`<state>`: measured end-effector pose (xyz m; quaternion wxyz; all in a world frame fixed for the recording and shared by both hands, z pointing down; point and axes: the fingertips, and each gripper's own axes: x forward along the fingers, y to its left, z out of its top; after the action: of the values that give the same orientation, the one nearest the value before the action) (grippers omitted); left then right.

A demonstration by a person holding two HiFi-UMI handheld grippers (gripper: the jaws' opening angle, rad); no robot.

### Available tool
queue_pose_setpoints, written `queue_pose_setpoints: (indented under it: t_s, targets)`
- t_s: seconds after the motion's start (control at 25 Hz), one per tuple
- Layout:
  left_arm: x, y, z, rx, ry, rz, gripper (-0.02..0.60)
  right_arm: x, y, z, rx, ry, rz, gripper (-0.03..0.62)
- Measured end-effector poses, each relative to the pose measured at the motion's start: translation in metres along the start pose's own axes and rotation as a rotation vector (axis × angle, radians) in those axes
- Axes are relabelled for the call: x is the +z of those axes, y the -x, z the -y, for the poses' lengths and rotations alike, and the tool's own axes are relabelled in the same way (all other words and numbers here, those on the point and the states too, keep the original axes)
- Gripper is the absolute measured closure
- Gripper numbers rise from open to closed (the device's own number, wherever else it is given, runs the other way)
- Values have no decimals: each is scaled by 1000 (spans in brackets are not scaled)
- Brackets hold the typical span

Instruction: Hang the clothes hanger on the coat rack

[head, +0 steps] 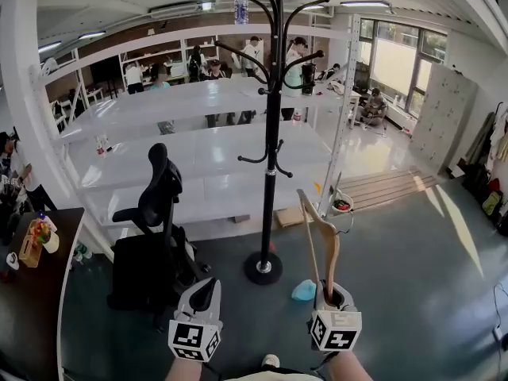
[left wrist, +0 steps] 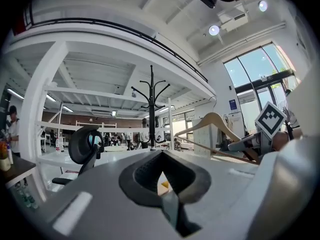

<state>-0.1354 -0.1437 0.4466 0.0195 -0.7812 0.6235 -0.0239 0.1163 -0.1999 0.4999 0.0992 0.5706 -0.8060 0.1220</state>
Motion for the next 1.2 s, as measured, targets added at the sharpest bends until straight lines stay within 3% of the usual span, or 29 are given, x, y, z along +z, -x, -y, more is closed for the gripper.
queue_pose_setpoints:
  t_s: [0.24, 0.72, 1.0, 1.2]
  targets:
    - [5, -63, -14, 24, 6, 19, 581, 24, -50, 38, -14, 16, 7, 551]
    - [-6, -165, -35, -58, 1, -6, 581, 73, -155, 58, -42, 35, 18, 551]
    - [7, -221, -62, -108, -9, 10, 581, 129, -222, 60, -29, 40, 1, 551]
    - [7, -247, -85, -126, 12, 4, 581, 184, -257, 54, -31, 110, 10, 551]
